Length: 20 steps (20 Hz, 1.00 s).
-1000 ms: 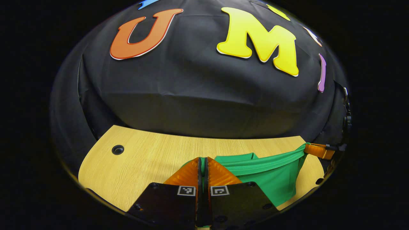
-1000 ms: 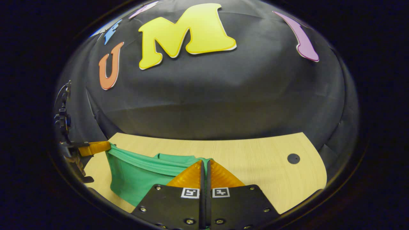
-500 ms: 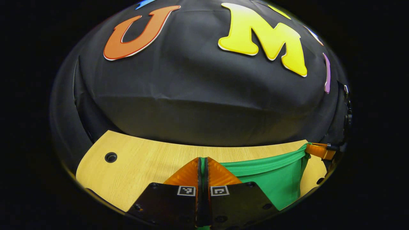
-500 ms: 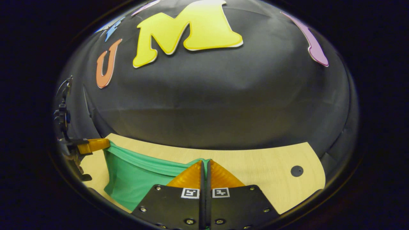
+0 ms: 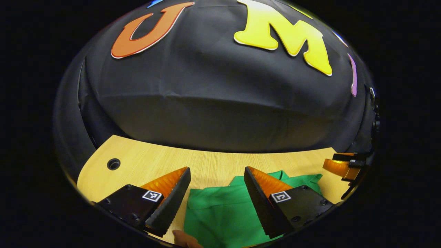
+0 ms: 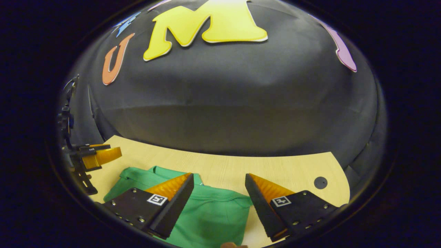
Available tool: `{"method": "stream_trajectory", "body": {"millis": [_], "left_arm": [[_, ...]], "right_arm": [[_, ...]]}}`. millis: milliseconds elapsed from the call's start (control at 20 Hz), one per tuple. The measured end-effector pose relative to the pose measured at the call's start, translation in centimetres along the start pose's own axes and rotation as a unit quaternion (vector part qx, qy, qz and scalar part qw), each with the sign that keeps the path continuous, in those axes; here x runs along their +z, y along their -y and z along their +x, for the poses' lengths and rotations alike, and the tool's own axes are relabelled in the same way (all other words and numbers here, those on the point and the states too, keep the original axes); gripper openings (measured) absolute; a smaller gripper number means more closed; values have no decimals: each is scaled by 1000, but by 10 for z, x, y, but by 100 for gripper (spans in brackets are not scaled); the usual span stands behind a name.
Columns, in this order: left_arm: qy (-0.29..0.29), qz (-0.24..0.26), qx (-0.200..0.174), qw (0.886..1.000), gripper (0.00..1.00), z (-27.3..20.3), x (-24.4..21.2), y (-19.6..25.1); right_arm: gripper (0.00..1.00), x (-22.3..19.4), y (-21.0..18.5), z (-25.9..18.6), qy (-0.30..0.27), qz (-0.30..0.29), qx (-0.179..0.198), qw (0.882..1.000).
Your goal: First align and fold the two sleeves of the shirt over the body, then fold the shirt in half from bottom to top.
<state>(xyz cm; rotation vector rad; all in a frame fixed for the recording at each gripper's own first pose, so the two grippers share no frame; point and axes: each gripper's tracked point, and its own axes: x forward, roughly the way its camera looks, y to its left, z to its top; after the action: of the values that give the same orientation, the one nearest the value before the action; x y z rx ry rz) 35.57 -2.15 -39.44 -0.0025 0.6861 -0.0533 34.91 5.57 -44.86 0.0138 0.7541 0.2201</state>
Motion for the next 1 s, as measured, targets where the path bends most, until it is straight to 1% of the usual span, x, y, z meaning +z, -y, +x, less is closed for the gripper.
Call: {"method": "stream_trajectory", "body": {"millis": [150,250,350,400,550,750,1000], "left_arm": [[4,1,-2,1000,99,-13,1,1],[-5,-3,-11,1000,99,-26,-5,6],[-2,-6,-11,1000,100,-43,-8,9],[1,-5,-13,1000,99,-54,-10,10],[16,14,-14,1000,99,-90,-12,15],[34,30,-28,999,99,-144,-12,31],[78,59,-22,995,98,-216,2,37]], "right_arm": [[94,4,-1,-14,8,-2,-4,1000],[94,2,-1,-28,12,-7,-9,1000],[94,0,-4,-47,20,-10,-12,1000],[94,-2,-5,-56,25,-13,-14,1000],[94,-9,-11,-93,41,-16,-22,999],[94,-15,-25,-143,56,-13,-18,998],[94,0,-41,-216,100,-23,-18,994]]}}
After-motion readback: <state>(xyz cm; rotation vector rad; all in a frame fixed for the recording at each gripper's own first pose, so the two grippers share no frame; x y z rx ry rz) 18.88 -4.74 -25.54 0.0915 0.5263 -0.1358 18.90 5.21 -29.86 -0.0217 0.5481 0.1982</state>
